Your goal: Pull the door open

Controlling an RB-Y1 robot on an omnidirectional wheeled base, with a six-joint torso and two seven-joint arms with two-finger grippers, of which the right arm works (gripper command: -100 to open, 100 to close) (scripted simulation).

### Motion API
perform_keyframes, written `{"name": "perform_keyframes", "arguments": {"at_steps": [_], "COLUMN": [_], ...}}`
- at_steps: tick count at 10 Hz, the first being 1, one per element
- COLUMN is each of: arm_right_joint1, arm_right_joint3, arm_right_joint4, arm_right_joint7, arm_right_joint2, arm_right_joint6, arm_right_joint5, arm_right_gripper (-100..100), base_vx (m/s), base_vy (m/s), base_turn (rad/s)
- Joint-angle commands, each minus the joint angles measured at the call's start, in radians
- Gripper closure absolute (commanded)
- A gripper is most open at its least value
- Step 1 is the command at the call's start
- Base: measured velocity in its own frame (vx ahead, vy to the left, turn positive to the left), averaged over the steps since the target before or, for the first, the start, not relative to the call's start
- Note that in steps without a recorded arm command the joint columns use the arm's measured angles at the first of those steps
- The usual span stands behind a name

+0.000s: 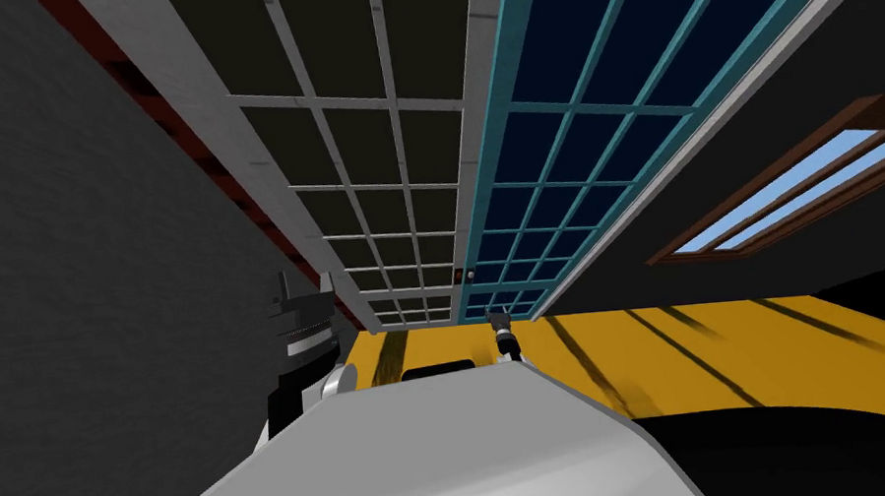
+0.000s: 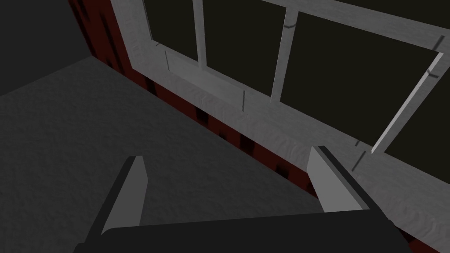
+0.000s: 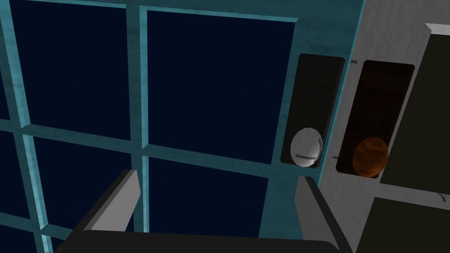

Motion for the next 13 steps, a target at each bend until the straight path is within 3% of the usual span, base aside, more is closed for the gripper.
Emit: {"name": "perform_keyframes", "arguments": {"at_steps": [1,5,6,7,9,10,11,12,13], "arm_right_joint1": [-0.011,-0.053,-0.053,-0.073,-0.073,-0.092,-0.086,-0.086,-0.086], "arm_right_joint3": [0.006,0.018,0.018,0.024,0.024,0.030,0.026,0.026,0.026], "arm_right_joint4": [-0.022,-0.038,-0.038,-0.045,-0.043,-0.052,-0.045,-0.045,-0.045], "arm_right_joint7": [0.001,0.006,0.006,0.007,0.007,0.008,0.008,0.008,0.008], "arm_right_joint2": [0.021,0.055,0.055,0.068,0.068,0.081,0.074,0.074,0.074], "arm_right_joint6": [0.009,0.005,0.005,0.004,0.004,0.002,0.002,0.002,0.002], "arm_right_joint5": [0.001,0.002,0.002,0.003,0.003,0.004,0.003,0.003,0.003], "arm_right_gripper": [-100,-100,-100,-100,-100,-100,-100,100,100], "base_vx": [0.131,0.193,0.123,0.125,0.087,0.098,0.058,-0.013,-0.023], "base_vy": [-0.050,-0.040,-0.022,-0.044,-0.021,-0.030,-0.020,0.006,0.023], "base_turn": [0.089,0.098,0.025,0.092,0.020,0.079,0.030,-0.019,0.034]}}
